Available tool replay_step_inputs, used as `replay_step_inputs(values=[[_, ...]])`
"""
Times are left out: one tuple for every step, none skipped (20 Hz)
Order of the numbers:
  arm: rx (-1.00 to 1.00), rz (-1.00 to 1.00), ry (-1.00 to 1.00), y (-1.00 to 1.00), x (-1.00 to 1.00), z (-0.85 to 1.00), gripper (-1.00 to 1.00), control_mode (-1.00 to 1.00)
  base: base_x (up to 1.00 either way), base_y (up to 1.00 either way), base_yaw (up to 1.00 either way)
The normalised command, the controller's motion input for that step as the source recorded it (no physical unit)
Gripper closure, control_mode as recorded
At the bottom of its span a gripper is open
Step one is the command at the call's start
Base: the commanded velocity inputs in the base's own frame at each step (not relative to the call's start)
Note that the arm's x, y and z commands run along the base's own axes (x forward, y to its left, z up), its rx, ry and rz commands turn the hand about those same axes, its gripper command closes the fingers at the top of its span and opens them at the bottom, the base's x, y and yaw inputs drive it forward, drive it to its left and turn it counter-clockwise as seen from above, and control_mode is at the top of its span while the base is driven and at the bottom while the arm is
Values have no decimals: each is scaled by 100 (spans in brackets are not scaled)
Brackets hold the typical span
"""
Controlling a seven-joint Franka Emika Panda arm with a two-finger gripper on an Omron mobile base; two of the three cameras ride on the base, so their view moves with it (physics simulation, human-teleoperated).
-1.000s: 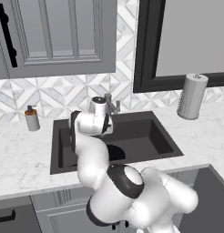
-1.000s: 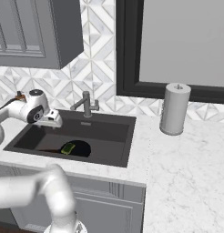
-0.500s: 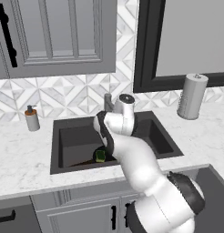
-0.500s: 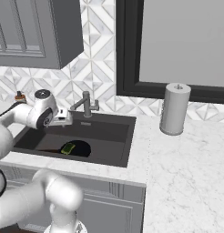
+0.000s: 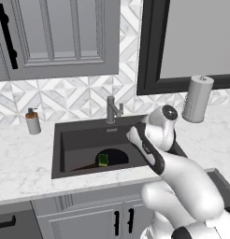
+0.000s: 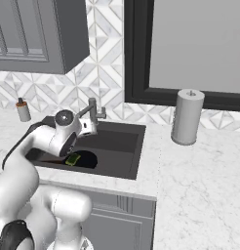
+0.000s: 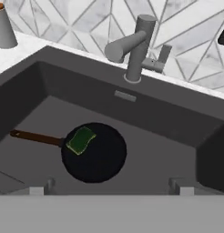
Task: Pick the pan and sponge and place them into the sink. Then turn on the water.
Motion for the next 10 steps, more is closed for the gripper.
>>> replay_step_inputs(values=[[5,3,-22,-72,0,48,-100,-100,0,0,0],[6,4,-22,-70,0,44,-100,-100,0,0,0],[5,4,-25,-67,0,43,-100,-100,0,0,0],[6,4,-23,-61,0,40,-100,-100,0,0,0],[5,3,-22,-54,0,38,-100,-100,0,0,0],[6,3,-21,-50,1,36,-100,-100,0,0,0],[7,3,-20,-51,4,32,-100,-100,0,0,0],[9,3,-20,-46,4,16,-100,-100,0,0,0],[9,5,-25,-44,0,2,-100,-100,0,0,0],[5,4,-29,-27,0,0,-100,-100,0,0,0]])
